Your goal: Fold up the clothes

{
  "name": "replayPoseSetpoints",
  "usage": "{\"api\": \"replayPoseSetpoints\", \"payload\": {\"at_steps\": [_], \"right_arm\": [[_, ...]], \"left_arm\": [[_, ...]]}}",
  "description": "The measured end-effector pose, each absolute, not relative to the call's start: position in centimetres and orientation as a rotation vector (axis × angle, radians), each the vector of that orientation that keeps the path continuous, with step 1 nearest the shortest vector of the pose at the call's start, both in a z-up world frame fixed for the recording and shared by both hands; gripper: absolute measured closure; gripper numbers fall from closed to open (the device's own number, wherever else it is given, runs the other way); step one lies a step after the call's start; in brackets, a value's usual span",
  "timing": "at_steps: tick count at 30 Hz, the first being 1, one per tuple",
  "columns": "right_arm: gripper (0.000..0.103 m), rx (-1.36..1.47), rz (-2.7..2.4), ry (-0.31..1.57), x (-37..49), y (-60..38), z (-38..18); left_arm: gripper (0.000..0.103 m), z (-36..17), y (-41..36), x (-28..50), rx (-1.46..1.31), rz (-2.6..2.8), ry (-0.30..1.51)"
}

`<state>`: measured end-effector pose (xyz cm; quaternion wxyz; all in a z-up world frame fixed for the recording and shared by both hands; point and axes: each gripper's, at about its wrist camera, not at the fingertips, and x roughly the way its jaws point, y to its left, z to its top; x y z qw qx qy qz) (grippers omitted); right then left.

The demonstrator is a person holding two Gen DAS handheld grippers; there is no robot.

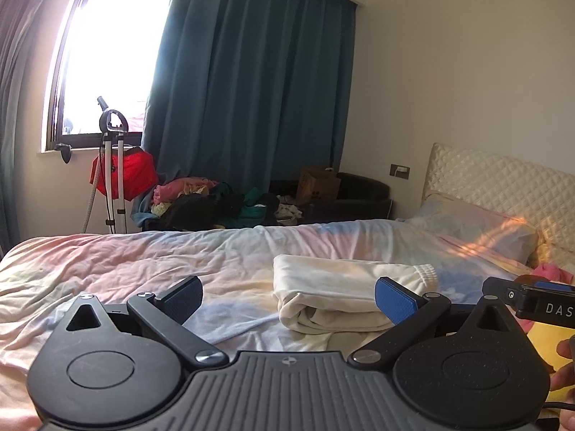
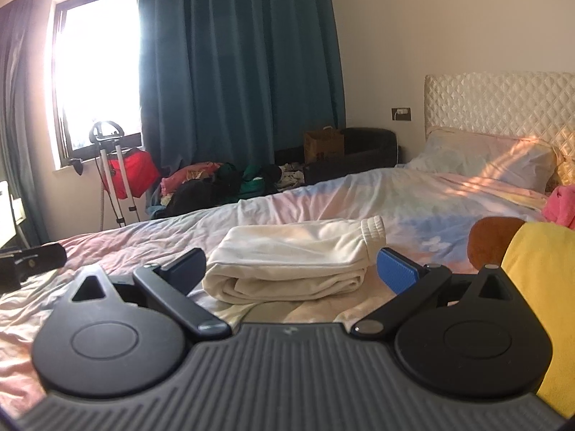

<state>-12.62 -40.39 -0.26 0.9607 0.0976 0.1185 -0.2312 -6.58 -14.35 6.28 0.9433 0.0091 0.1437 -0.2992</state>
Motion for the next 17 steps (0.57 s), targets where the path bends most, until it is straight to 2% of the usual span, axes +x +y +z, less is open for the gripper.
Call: {"api": "replayPoseSetpoints", "payload": {"at_steps": [17], "right_arm": [[0.000,0.156,-0.485,0.266,-11.93,-39.55,-0.30]], "left_arm": [[0.000,5.94,-13.66,-6.42,0.011,-0.577,0.295]]}}
